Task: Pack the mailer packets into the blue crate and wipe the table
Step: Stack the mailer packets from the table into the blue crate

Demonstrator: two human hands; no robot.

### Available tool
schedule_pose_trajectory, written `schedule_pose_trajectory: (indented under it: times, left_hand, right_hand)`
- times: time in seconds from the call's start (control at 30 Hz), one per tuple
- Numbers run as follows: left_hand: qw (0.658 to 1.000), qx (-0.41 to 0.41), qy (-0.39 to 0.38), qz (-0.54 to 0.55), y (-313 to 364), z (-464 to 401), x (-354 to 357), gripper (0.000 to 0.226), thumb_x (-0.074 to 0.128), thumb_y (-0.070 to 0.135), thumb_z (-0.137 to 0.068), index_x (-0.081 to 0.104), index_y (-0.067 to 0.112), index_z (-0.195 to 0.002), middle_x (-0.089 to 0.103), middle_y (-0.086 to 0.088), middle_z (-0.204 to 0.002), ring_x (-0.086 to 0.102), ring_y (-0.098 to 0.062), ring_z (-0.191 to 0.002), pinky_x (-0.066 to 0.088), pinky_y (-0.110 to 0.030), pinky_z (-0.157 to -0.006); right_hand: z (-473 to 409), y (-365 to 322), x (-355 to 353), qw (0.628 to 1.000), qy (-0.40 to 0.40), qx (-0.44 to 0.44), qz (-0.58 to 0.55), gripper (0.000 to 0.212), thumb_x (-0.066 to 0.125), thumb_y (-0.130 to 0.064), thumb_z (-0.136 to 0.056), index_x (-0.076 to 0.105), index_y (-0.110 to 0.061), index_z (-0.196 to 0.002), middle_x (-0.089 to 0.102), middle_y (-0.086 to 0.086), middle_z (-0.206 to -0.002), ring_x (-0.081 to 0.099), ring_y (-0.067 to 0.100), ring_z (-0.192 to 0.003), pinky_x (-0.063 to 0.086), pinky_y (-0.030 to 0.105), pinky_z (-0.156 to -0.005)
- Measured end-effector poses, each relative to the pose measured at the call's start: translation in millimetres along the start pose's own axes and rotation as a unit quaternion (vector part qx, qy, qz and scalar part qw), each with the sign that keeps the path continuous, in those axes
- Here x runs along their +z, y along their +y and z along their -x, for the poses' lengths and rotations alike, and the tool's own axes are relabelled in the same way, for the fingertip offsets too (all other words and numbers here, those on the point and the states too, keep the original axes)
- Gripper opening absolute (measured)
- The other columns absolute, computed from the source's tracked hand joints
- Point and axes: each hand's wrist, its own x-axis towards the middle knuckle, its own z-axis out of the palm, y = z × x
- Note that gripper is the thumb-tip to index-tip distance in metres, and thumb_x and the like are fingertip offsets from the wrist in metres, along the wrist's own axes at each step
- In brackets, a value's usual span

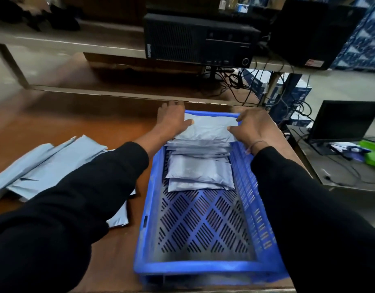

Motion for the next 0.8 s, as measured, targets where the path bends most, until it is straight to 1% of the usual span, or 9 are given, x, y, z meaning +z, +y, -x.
schedule_pose_trajectory:
  times: [0.07, 0.17, 0.27, 0.37, 0.43, 0.5, 0.6, 0.7, 0.8]
  left_hand:
    - [0.999, 0.003, 0.007, -0.041, 5, -2, 5, 0.072, 0.063, 0.057, -0.093, 0.044, 0.010, -0.144, 0.046, -0.022, -0.143, 0.044, -0.043, -0.130, 0.038, -0.049, -0.106]
    - [0.994, 0.076, -0.030, -0.067, 11, -3, 20, 0.066, 0.060, 0.061, -0.092, 0.049, 0.018, -0.141, 0.049, -0.018, -0.137, 0.047, -0.041, -0.125, 0.041, -0.048, -0.101]
    - [0.983, 0.122, -0.127, -0.055, 11, 0, 32, 0.074, 0.066, 0.066, -0.086, 0.049, 0.021, -0.143, 0.047, -0.017, -0.138, 0.046, -0.041, -0.129, 0.044, -0.052, -0.104]
    - [0.980, 0.125, -0.140, -0.073, 10, 3, 39, 0.065, 0.071, 0.049, -0.091, 0.047, 0.020, -0.144, 0.043, -0.018, -0.139, 0.042, -0.042, -0.131, 0.046, -0.052, -0.102]
    - [0.981, 0.125, -0.133, -0.070, 9, 1, 41, 0.057, 0.071, 0.038, -0.094, 0.047, 0.021, -0.143, 0.043, -0.019, -0.139, 0.042, -0.042, -0.132, 0.048, -0.054, -0.101]
    - [0.982, 0.120, -0.134, -0.060, 9, -1, 43, 0.055, 0.070, 0.032, -0.095, 0.047, 0.021, -0.143, 0.042, -0.019, -0.140, 0.040, -0.041, -0.133, 0.049, -0.054, -0.100]
    - [0.979, 0.113, -0.158, -0.053, 8, -3, 43, 0.058, 0.072, 0.029, -0.095, 0.046, 0.022, -0.146, 0.038, -0.019, -0.147, 0.034, -0.044, -0.141, 0.046, -0.054, -0.105]
    - [0.974, 0.106, -0.190, -0.054, 7, -1, 44, 0.066, 0.072, 0.027, -0.095, 0.040, 0.023, -0.153, 0.024, -0.021, -0.161, 0.021, -0.046, -0.151, 0.038, -0.054, -0.115]
    - [0.967, 0.110, -0.220, -0.061, 6, 5, 38, 0.073, 0.069, 0.028, -0.097, 0.031, 0.022, -0.159, 0.018, -0.020, -0.165, 0.020, -0.042, -0.152, 0.034, -0.052, -0.117]
  right_hand:
    - [-8, -6, 10, 1.000, -0.002, 0.000, 0.025, 0.040, 0.075, -0.023, -0.086, 0.057, -0.003, -0.117, 0.058, 0.008, -0.108, 0.056, 0.023, -0.106, 0.025, 0.018, -0.069]
    - [-17, -1, 34, 1.000, -0.003, 0.010, 0.005, 0.041, 0.074, -0.016, -0.085, 0.053, -0.002, -0.118, 0.059, 0.014, -0.100, 0.061, 0.036, -0.105, 0.044, 0.035, -0.081]
    - [-16, 5, 46, 0.997, -0.016, -0.008, 0.075, 0.042, 0.068, -0.020, -0.089, 0.054, -0.004, -0.125, 0.060, 0.023, -0.122, 0.061, 0.039, -0.108, 0.049, 0.039, -0.089]
    - [-9, 12, 51, 0.972, 0.026, -0.113, 0.202, 0.039, 0.058, -0.016, -0.090, 0.055, -0.009, -0.128, 0.045, 0.024, -0.139, 0.057, 0.044, -0.107, 0.049, 0.043, -0.089]
    - [-4, 12, 52, 0.947, 0.046, -0.198, 0.248, 0.040, 0.056, -0.011, -0.087, 0.061, -0.013, -0.127, 0.050, 0.019, -0.134, 0.054, 0.043, -0.106, 0.047, 0.045, -0.082]
    - [2, 12, 55, 0.932, 0.017, -0.249, 0.263, 0.038, 0.054, -0.018, -0.092, 0.064, -0.018, -0.128, 0.057, 0.014, -0.124, 0.054, 0.040, -0.104, 0.044, 0.044, -0.075]
    - [11, 9, 56, 0.934, -0.045, -0.251, 0.252, 0.041, 0.048, -0.028, -0.100, 0.057, -0.020, -0.139, 0.055, 0.015, -0.129, 0.054, 0.042, -0.110, 0.047, 0.046, -0.083]
    - [18, 6, 56, 0.929, -0.088, -0.253, 0.256, 0.042, 0.044, -0.023, -0.105, 0.052, -0.011, -0.145, 0.050, 0.016, -0.143, 0.049, 0.040, -0.125, 0.041, 0.044, -0.098]
    - [22, -1, 56, 0.947, -0.096, -0.207, 0.228, 0.043, 0.046, -0.026, -0.102, 0.051, -0.021, -0.145, 0.047, 0.013, -0.144, 0.051, 0.036, -0.125, 0.046, 0.042, -0.099]
